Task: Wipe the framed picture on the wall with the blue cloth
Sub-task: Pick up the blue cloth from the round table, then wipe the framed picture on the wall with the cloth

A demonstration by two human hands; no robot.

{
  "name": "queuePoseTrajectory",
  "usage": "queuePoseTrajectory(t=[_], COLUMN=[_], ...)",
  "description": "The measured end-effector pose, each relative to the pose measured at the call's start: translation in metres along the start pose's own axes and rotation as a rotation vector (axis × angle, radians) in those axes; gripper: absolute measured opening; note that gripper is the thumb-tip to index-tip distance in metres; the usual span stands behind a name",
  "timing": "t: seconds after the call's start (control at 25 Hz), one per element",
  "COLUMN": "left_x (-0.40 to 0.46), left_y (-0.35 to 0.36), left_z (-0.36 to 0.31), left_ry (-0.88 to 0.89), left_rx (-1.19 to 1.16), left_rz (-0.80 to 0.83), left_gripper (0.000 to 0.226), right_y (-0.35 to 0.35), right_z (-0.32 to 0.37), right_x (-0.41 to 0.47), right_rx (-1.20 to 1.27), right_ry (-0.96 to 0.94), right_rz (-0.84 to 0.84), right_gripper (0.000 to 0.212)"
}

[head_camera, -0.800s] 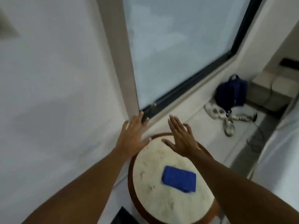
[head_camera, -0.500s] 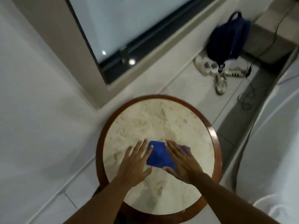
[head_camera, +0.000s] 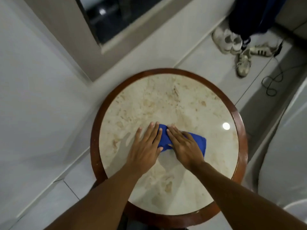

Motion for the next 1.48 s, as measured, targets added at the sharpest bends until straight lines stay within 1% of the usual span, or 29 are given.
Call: queuePoseTrajectory(t=[0.12,0.24,0.36,0.44,0.48,0.56,0.64,0.76,0.84,0.92,0.96,1.04,1.12,1.16,1.24,1.28,1.36,1.48], left_x=[-0.014,-0.039,-0.07,-0.101,-0.114,-0.153,-0.194,-0.264,-0.305,-0.339,-0.354,-0.372,-0.38,-0.381,-0.38,-0.379,-0.378,-0.378], left_y=[-0.073,-0.188,-0.317,-0.413,-0.455,-0.548,-0.632,-0.74,-0.796,-0.836,-0.852,-0.867,-0.867,-0.866,-0.861,-0.861,-0.86,-0.858], left_z=[0.022,0.057,0.098,0.134,0.15,0.187,0.217,0.258,0.286,0.313,0.327,0.35,0.369,0.376,0.385,0.387,0.389,0.39], left_ry=[-0.016,-0.044,-0.078,-0.128,-0.154,-0.219,-0.28,-0.396,-0.495,-0.606,-0.655,-0.712,-0.7,-0.678,-0.635,-0.619,-0.6,-0.585], left_rx=[-0.003,0.067,0.181,0.284,0.332,0.414,0.447,0.508,0.599,0.683,0.701,0.705,0.74,0.766,0.81,0.818,0.824,0.828], left_rz=[-0.056,-0.131,-0.298,-0.424,-0.481,-0.606,-0.75,-0.901,-0.961,-0.972,-0.971,-0.937,-0.925,-0.932,-0.964,-0.985,-1.026,-1.053], left_gripper=[0.072,0.075,0.063,0.061,0.061,0.062,0.066,0.076,0.081,0.083,0.084,0.087,0.087,0.086,0.086,0.087,0.088,0.088], right_y=[-0.058,-0.156,-0.268,-0.351,-0.387,-0.47,-0.54,-0.627,-0.671,-0.707,-0.723,-0.738,-0.731,-0.726,-0.715,-0.716,-0.737,-0.816], right_z=[0.034,0.08,0.14,0.193,0.217,0.279,0.337,0.424,0.475,0.519,0.54,0.569,0.583,0.587,0.592,0.594,0.601,0.614], right_x=[0.007,0.031,0.073,0.107,0.123,0.155,0.179,0.2,0.215,0.229,0.238,0.257,0.273,0.282,0.293,0.295,0.298,0.3], right_rx=[0.017,0.058,0.147,0.189,0.204,0.262,0.317,0.446,0.56,0.636,0.648,0.546,0.395,0.375,0.407,0.42,0.417,0.364], right_ry=[0.014,-0.039,-0.137,-0.241,-0.288,-0.416,-0.476,-0.484,-0.497,-0.523,-0.536,-0.504,-0.449,-0.432,-0.41,-0.396,-0.385,-0.439], right_rz=[-0.026,-0.135,-0.305,-0.463,-0.546,-0.742,-0.911,-1.113,-1.213,-1.267,-1.256,-1.17,-1.138,-1.134,-1.115,-1.132,-1.197,-1.311], right_gripper=[0.071,0.081,0.094,0.103,0.103,0.093,0.079,0.054,0.047,0.046,0.047,0.05,0.055,0.059,0.066,0.068,0.067,0.062])
Point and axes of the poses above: each hand's wrist, its own x-axis towards the middle knuckle, its own y-axis out of the palm, z = x × y, the point moved 3 cm from there along x, towards the middle knuckle, and after that the axes turned 1 degree about -x, right-handed, at the moved point
